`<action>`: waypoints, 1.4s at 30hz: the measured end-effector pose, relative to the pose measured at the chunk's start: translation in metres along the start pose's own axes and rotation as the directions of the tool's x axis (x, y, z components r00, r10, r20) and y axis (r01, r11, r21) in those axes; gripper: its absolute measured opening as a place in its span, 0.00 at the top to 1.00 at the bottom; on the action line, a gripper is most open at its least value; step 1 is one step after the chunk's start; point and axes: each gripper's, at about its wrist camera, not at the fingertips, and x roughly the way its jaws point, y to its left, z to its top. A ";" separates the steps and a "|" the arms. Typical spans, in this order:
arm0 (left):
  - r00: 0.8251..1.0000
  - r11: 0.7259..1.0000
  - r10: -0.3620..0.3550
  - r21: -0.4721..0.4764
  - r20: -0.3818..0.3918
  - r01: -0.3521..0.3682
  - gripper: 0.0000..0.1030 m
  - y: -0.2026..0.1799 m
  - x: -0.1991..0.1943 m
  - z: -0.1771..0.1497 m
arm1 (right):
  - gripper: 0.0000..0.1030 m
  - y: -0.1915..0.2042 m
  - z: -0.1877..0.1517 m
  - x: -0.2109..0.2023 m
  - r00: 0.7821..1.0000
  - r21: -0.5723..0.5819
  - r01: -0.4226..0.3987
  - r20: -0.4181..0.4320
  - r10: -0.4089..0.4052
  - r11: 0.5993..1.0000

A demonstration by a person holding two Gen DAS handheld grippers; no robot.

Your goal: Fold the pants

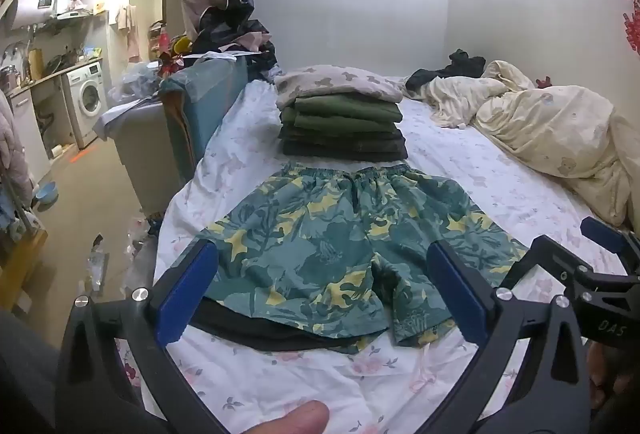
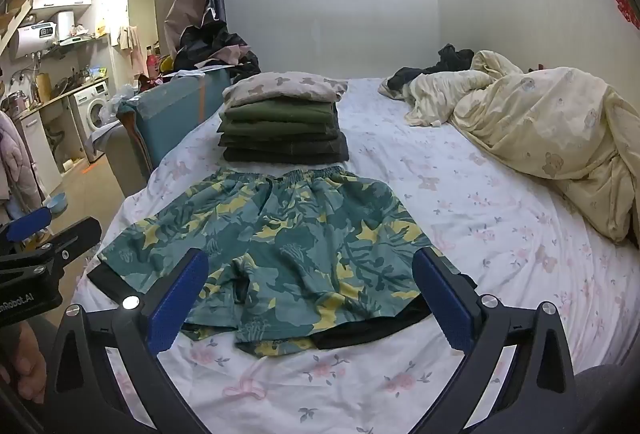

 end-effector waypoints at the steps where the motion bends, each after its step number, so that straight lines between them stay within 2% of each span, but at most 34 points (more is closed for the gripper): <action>1: 1.000 1.000 -0.003 -0.002 -0.003 0.003 0.00 0.000 0.000 0.000 | 0.00 0.000 0.000 0.000 1.000 0.001 0.000 0.000 0.000 1.000; 42: 1.000 1.000 0.002 -0.010 -0.003 -0.002 0.00 0.000 0.002 0.001 | 0.00 -0.001 0.001 0.001 1.000 0.016 -0.018 -0.005 0.018 1.000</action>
